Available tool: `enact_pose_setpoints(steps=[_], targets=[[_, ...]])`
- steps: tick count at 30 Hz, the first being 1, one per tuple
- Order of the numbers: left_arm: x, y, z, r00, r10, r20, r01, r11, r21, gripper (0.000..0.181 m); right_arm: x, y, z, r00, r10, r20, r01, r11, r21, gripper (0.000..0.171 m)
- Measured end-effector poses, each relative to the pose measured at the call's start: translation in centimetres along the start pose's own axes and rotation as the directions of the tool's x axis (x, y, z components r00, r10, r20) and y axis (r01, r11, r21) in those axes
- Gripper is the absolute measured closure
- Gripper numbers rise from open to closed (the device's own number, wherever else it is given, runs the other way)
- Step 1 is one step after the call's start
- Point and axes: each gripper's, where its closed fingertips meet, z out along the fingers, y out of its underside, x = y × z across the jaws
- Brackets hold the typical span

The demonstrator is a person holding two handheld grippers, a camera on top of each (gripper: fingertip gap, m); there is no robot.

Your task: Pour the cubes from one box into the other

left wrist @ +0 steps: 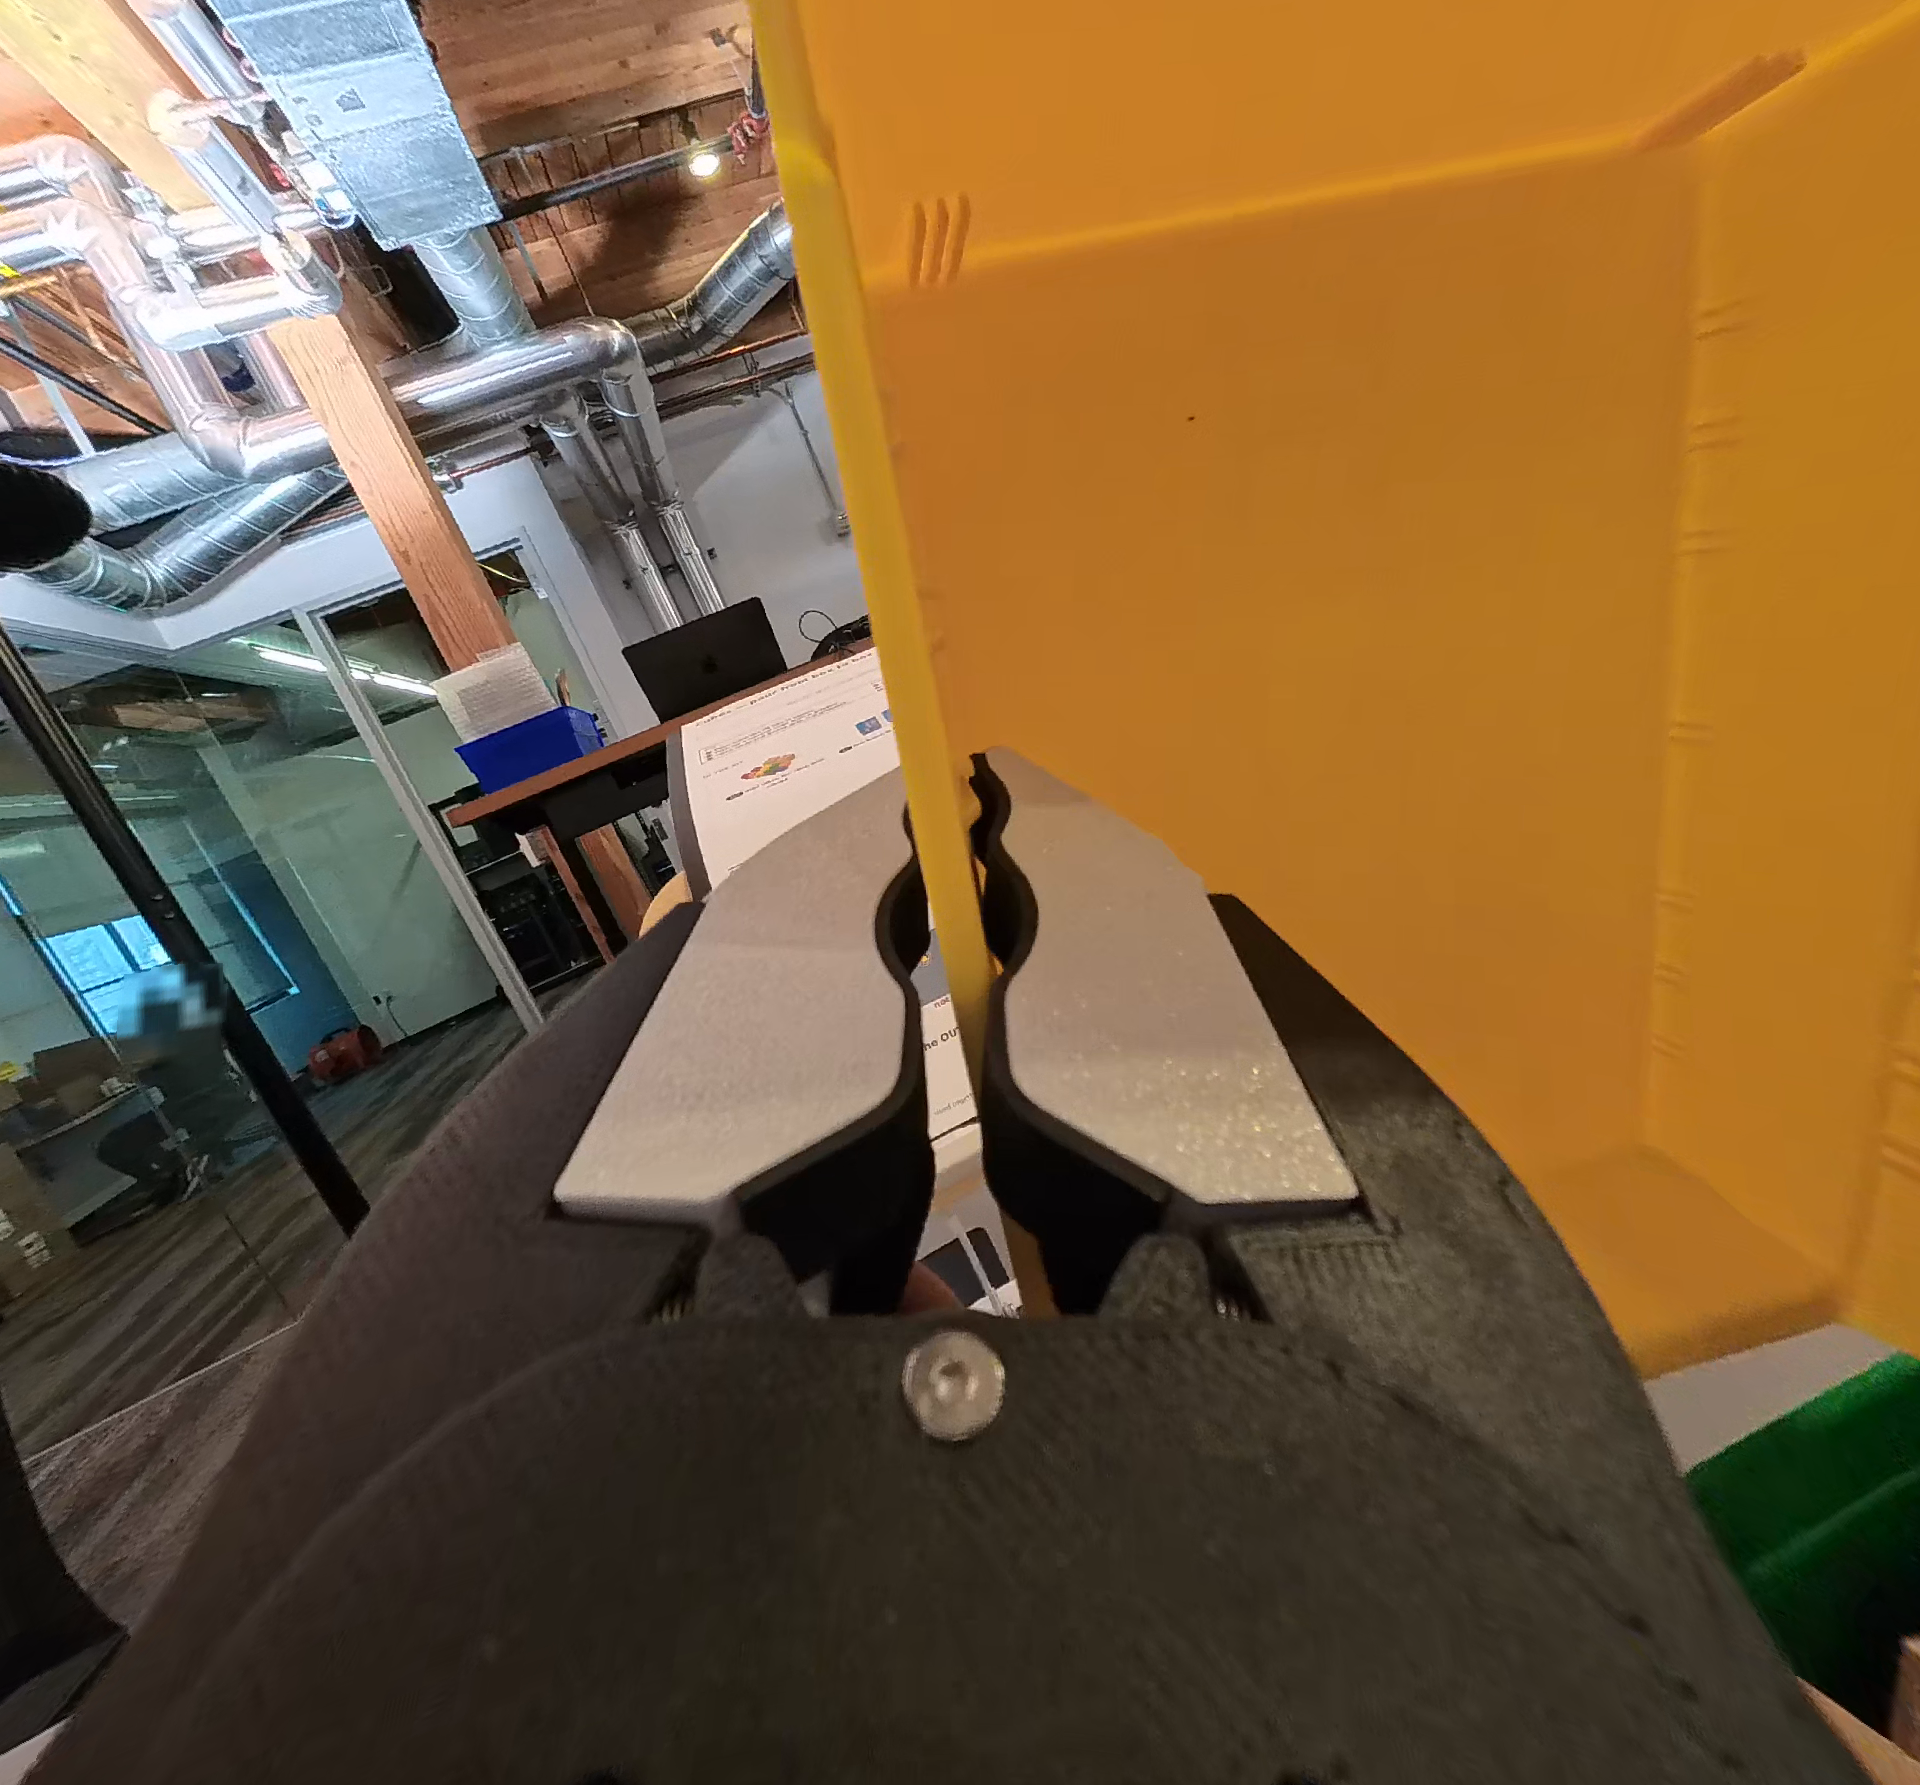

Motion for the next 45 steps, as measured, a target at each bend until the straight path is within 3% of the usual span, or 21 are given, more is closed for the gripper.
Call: enact_pose_setpoints(steps=[11,19,23,25,29,35,42,45], targets=[[-1.2,-1.1,-0.3,0.999,-0.044,-0.027,0.043,0.999,-0.017,0.177,-0.8,-1.4,-0.6,0.998,-0.002,0.066,0.000,1.000,0.023,0.155],[-4.1,-1.2,-1.2,0.999,-0.002,-0.035,-0.002,0.994,-0.105,0.178,-1.6,-1.7,-0.9,0.990,0.057,0.129,-0.058,0.998,0.005,0.131],[-7.3,0.1,-2.2,1.000,-0.005,-0.006,0.003,0.982,-0.190,0.178,-0.9,-1.8,-1.6,0.978,0.128,0.166,-0.125,0.992,-0.024,0.128],[-9.2,0.8,-3.2,1.000,-0.006,0.013,0.009,0.972,-0.233,0.178,-0.8,0.0,-1.2,0.972,0.151,0.181,-0.128,0.982,-0.136,0.125],[-13.3,2.3,-5.6,0.998,-0.043,0.049,0.057,0.947,-0.317,0.178,-1.7,7.3,-0.7,0.942,0.274,0.194,-0.170,0.888,-0.426,0.124],[-18.0,4.9,-10.6,0.991,-0.091,0.096,0.122,0.908,-0.401,0.178,-6.1,21.6,-5.3,0.880,0.463,0.104,-0.194,0.550,-0.813,0.127],[-20.9,7.4,-15.9,0.988,-0.113,0.107,0.151,0.868,-0.473,0.177,-13.4,28.4,-10.4,0.826,0.556,0.095,-0.099,0.308,-0.946,0.137],[-21.7,7.8,-17.2,0.987,-0.129,0.098,0.161,0.850,-0.502,0.177,-14.7,28.5,-10.0,0.788,0.615,0.038,-0.182,0.291,-0.939,0.147]])
